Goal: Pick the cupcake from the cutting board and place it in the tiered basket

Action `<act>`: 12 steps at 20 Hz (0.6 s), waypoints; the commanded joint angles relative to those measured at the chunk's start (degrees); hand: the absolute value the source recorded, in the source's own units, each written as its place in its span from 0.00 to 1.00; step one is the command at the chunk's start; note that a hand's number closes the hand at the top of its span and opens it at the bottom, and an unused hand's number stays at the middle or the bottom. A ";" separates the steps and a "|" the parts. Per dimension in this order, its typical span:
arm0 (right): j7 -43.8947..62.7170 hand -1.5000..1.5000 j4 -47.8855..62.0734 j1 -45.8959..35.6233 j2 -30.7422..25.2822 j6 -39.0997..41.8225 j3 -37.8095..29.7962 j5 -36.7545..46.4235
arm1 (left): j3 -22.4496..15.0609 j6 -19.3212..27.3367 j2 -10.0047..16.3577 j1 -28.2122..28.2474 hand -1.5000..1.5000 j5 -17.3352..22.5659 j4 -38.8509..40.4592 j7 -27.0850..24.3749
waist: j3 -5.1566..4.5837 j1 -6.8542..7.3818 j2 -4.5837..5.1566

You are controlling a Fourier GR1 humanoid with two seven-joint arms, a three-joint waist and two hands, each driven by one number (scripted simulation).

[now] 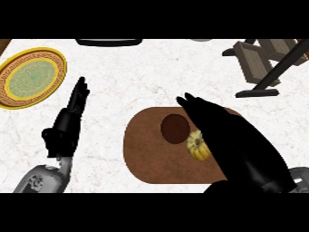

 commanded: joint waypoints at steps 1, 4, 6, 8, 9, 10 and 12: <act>12.12 0.00 1.87 -3.74 1.04 4.09 -0.30 0.39 | 0.17 -0.84 0.68 1.50 0.50 -0.20 -1.52 0.63 | 0.01 0.16 -0.05; 12.27 0.00 3.05 -2.75 3.01 3.26 4.47 3.07 | -0.97 0.27 -2.20 0.54 0.50 -1.61 1.77 -1.52 | 0.00 -0.25 0.03; 12.78 0.00 1.94 -4.34 1.79 6.37 2.49 0.00 | -1.64 1.18 -1.68 2.50 0.50 -2.49 -3.04 0.22 | 0.03 0.21 -0.17; 8.06 0.00 3.27 -0.91 3.53 4.31 6.42 5.84 | 0.57 -0.33 -1.26 0.89 0.50 -1.46 -0.59 0.24 | 0.08 -0.03 0.06; 4.27 0.00 2.63 -0.06 -1.17 7.14 3.93 4.05 | -0.18 1.23 -1.45 -0.68 0.50 -3.17 -2.00 3.30 | 0.12 -0.23 0.05; 8.45 0.00 3.74 -4.33 3.41 7.73 5.35 4.52 | 0.28 0.30 -2.99 -0.44 0.50 -2.36 2.58 -0.67 | 0.03 -0.16 0.13; 7.39 0.00 2.27 -2.79 1.79 8.00 5.10 5.89 | 1.33 -1.34 -1.89 -0.65 0.50 -1.03 0.13 1.42 | 0.07 -0.30 0.04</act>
